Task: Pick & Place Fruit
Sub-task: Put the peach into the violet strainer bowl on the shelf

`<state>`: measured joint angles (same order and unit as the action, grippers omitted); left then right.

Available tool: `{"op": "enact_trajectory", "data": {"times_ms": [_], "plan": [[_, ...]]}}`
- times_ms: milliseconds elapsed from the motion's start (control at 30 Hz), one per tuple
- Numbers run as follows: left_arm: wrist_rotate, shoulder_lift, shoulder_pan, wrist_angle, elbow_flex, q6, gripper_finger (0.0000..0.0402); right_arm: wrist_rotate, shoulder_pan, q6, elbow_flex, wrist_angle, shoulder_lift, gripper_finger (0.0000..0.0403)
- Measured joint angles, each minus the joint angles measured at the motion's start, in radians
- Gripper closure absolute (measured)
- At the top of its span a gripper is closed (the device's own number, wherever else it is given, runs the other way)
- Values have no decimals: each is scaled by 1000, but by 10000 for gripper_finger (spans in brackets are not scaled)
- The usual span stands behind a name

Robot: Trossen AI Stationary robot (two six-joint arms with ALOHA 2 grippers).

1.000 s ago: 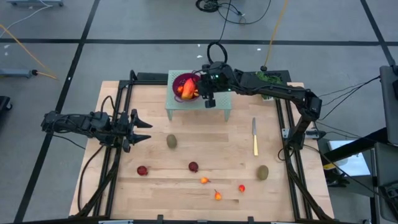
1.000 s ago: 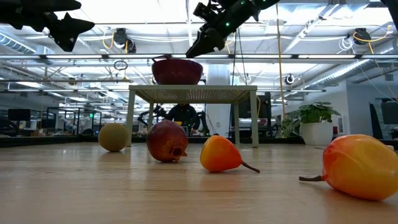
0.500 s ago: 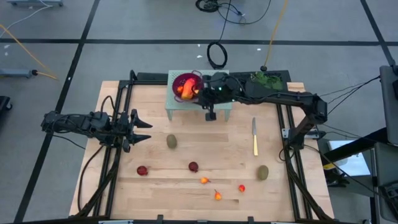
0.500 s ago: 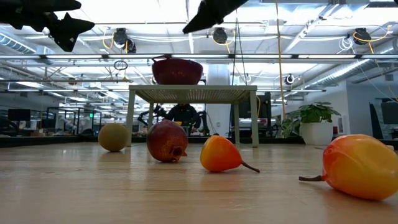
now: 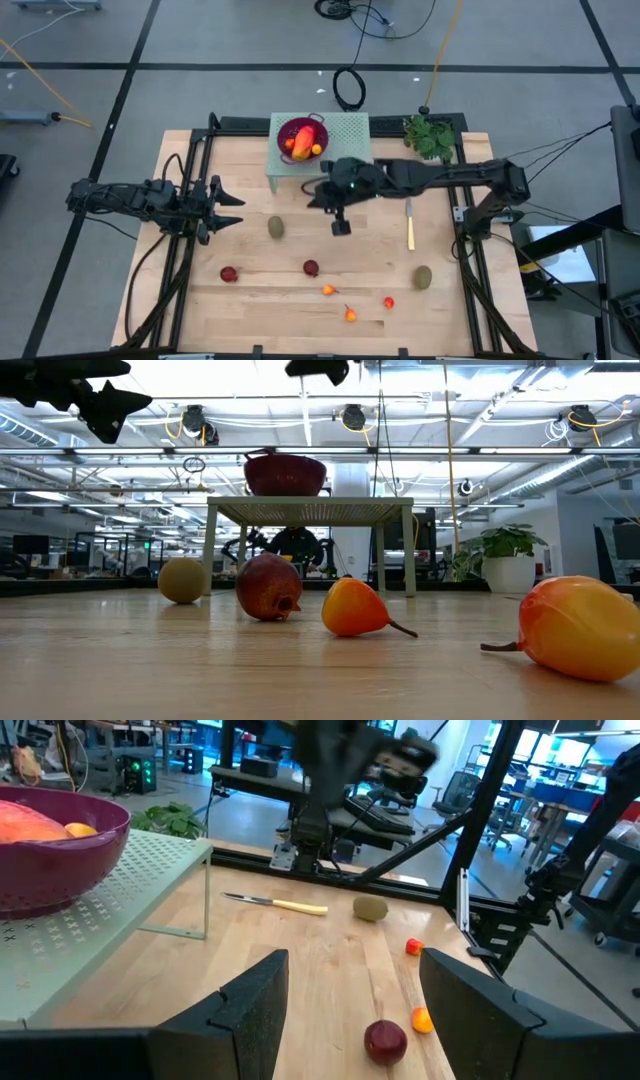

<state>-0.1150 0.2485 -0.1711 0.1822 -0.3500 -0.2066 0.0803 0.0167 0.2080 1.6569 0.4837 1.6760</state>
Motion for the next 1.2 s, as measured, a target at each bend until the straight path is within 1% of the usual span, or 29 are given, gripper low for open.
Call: {"op": "enact_trajectory", "data": {"times_ms": [233,433,600,900,1200], "plan": [[0,0,0,0,0,2,174,-4,118,-161,0,49,0,402],[0,0,0,0,0,2,174,-4,217,-284,0,144,0,402],[0,0,0,0,0,-5,174,-5,296,-361,0,269,0,402],[0,0,0,1,0,-6,174,-5,434,-479,0,533,0,402],[0,0,0,10,0,-6,174,-1,569,-483,-12,626,0,403]]}}
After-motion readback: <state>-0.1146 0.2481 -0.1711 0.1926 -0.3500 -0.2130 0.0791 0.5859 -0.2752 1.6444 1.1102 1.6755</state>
